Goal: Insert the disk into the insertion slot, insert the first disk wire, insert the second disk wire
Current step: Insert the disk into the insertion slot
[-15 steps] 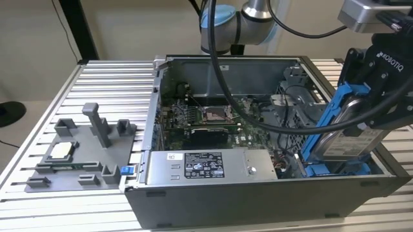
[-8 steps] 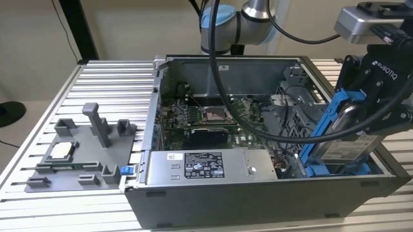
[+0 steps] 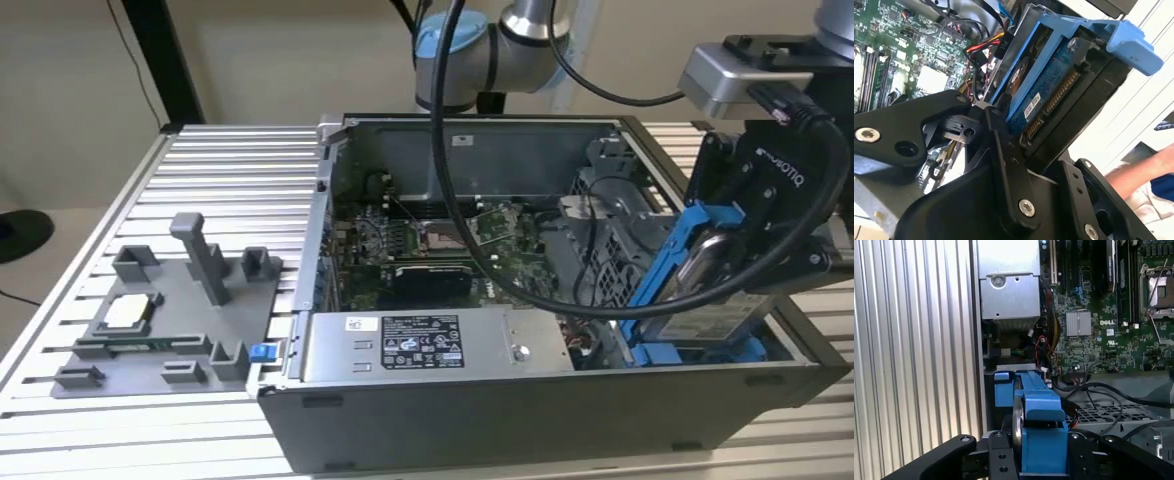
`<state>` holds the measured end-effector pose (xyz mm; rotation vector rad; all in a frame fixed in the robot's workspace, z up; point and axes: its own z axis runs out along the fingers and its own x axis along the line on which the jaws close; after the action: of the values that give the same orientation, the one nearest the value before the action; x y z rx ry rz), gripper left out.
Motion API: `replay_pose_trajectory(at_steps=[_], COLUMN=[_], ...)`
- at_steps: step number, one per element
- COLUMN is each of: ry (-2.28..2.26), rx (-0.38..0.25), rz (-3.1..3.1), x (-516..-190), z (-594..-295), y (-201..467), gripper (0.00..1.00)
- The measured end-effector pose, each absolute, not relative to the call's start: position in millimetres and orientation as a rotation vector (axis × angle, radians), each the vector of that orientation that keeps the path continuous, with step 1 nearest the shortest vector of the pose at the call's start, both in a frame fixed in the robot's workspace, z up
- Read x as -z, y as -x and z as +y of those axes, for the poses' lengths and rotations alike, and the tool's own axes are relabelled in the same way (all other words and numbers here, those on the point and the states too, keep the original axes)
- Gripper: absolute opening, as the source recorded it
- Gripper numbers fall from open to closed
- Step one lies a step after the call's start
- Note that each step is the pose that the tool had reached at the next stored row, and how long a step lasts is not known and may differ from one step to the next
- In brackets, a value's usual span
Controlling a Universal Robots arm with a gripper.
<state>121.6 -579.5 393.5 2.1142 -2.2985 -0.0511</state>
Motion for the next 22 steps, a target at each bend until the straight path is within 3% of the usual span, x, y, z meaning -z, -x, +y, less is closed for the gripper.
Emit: replay_pose_trajectory(at_steps=[6, 7, 22], ry=[-2.114, -2.114, -2.114], rx=[0.051, 0.051, 0.051], rz=[-2.298, -2.298, -2.299], x=[-392, -392, -383], z=[-580, -579, -578], y=[-122, -122, -143], gripper=[0.0, 1.0, 1.0])
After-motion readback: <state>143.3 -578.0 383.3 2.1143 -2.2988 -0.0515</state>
